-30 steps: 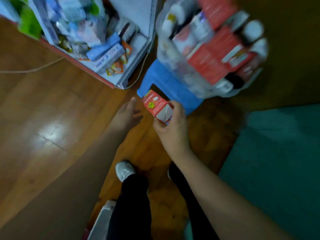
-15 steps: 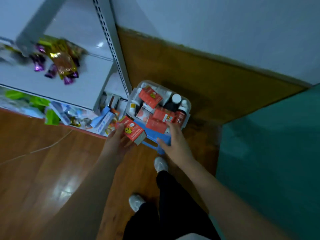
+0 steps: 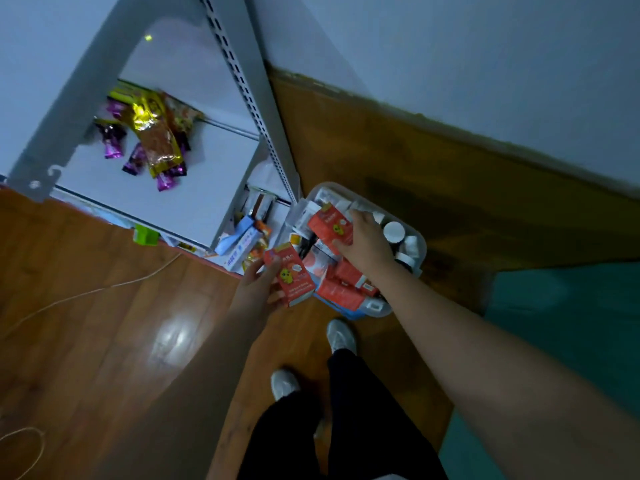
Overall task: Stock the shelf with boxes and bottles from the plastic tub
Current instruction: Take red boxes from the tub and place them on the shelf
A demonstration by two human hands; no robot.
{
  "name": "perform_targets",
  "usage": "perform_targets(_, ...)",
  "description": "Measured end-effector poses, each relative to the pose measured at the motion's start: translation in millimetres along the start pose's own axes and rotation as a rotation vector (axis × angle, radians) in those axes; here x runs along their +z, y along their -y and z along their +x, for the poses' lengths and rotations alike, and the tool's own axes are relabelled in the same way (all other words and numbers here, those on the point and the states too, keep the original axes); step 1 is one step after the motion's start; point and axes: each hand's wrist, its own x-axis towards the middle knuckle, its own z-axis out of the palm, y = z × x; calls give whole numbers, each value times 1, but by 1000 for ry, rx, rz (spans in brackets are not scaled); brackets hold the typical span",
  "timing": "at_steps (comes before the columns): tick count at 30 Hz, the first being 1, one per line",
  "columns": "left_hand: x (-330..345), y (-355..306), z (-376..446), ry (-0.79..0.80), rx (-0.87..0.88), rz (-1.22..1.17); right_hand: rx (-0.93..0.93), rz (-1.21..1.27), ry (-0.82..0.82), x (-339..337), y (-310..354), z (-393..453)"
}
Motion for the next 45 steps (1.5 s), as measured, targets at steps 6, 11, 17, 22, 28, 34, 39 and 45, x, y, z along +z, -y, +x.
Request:
perform_targets(6,-5,-13,15,12,-25,-26,7,-91,65,12,1,28)
perform_targets(11,-14,-28,8,65,7,-37,39,-6,14,6,14,21)
perform_targets(17,-39,-62,-31,133,135,-19,12,230,-197,-34,75,-27)
perform_targets(22,-79,-101,-95,200,296,-33,-83,420,-374,-76,158,-91)
perform_targets(28,-162,-125,-157,206,438,-85,-287,533,-449,-102,269,-163)
perform_targets(34,-264,-134,-191,102,536,-210,-503,528,-396,-65,383,-180)
perform_targets(39,-343,-152,-207,-33,621,-329,-614,517,-261,-15,471,-173)
perform_targets(45,-432,-198,-207,-192,711,-492,-735,494,-152,44,576,-145)
